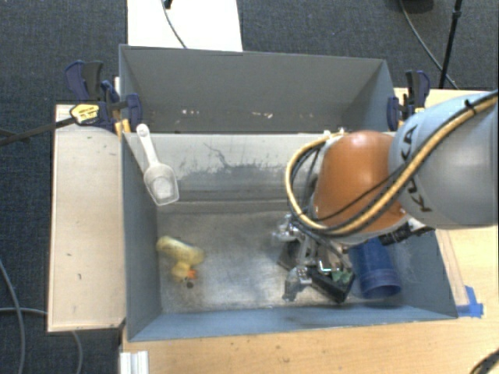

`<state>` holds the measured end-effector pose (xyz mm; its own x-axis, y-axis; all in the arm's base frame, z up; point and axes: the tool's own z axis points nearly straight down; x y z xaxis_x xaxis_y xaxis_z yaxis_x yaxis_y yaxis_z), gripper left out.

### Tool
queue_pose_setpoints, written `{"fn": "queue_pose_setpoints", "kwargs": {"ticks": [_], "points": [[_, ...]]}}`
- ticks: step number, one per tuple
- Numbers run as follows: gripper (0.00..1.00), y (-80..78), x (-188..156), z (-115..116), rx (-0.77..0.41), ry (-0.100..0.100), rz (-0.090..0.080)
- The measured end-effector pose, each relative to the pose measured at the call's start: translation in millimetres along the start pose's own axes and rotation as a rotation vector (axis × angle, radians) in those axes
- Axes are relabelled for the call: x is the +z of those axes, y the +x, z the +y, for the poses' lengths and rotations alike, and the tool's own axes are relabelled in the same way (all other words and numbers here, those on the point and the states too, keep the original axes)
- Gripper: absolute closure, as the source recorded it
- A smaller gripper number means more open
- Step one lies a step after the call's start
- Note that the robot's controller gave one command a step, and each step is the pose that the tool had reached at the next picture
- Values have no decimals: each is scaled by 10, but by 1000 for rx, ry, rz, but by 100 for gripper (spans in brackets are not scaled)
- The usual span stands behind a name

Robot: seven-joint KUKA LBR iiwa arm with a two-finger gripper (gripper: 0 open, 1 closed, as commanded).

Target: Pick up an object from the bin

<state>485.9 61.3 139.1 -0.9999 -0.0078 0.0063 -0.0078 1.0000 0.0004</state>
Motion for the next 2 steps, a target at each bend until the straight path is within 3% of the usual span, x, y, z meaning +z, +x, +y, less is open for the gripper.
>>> {"fn": "queue_pose_setpoints", "kwargs": {"ticks": [1, 2], "points": [[0, -20, -39, -2, 2, -1, -8], [0, -248, 140, -309, -97, -1, -12]]}}
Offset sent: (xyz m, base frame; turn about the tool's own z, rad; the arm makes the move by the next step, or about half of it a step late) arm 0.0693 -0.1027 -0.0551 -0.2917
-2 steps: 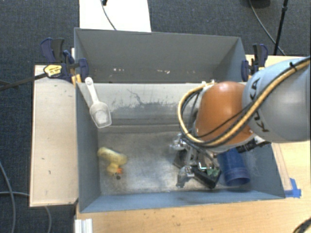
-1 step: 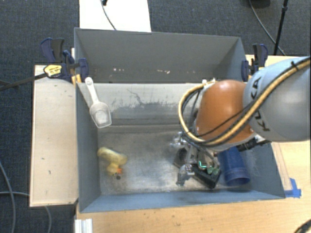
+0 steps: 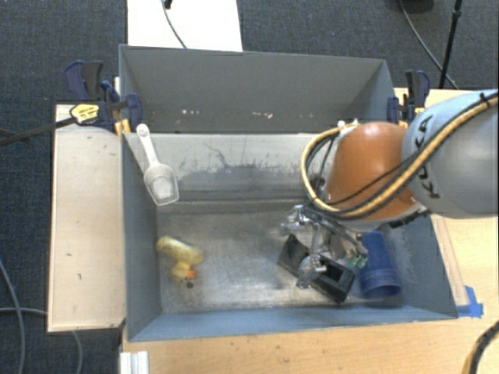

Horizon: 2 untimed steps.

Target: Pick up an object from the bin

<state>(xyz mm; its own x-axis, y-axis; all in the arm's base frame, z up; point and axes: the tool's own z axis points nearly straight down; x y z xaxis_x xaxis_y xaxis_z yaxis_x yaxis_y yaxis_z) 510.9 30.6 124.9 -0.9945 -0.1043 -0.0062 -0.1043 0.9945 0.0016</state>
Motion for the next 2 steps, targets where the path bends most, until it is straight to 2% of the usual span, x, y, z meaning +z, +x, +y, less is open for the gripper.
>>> {"fn": "queue_pose_setpoints", "kwargs": {"ticks": [1, 2], "points": [[100, -242, 492, -204, 92, -3, 28], [100, -242, 493, -204, 92, -3, 28]]}}
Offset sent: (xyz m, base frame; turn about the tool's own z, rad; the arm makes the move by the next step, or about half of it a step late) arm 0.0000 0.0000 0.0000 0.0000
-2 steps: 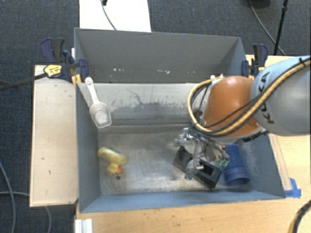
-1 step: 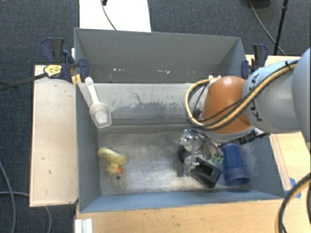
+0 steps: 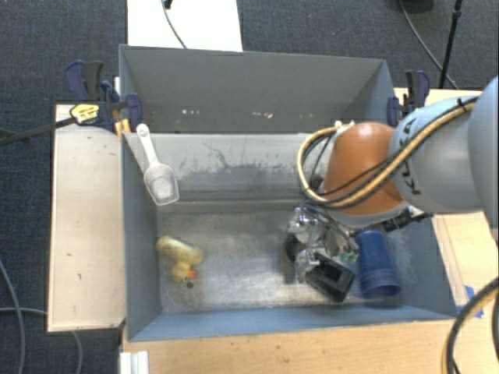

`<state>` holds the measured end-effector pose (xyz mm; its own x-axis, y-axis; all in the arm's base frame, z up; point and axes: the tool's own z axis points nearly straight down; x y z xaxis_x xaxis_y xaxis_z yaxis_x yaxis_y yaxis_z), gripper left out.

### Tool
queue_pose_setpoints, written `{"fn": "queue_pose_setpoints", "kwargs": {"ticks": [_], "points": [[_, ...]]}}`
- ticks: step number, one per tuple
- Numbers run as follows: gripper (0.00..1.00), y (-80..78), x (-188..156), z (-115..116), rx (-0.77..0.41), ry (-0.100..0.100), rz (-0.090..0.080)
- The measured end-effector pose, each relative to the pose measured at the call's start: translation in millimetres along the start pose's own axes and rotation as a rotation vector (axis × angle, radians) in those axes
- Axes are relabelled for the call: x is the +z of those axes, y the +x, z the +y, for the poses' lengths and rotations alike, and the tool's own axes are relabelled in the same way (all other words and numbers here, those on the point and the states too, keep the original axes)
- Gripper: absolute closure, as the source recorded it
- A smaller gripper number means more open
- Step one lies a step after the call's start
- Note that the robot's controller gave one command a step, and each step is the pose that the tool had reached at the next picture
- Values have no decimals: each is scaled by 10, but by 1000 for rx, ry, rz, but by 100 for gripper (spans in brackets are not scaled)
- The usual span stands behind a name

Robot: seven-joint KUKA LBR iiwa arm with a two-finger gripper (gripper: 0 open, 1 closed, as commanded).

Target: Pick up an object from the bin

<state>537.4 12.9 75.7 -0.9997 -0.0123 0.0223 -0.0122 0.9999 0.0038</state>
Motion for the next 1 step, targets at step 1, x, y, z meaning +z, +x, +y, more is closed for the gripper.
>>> {"fn": "queue_pose_setpoints", "kwargs": {"ticks": [1], "points": [[100, 431, -1615, -461, -272, 6, -21]]}}
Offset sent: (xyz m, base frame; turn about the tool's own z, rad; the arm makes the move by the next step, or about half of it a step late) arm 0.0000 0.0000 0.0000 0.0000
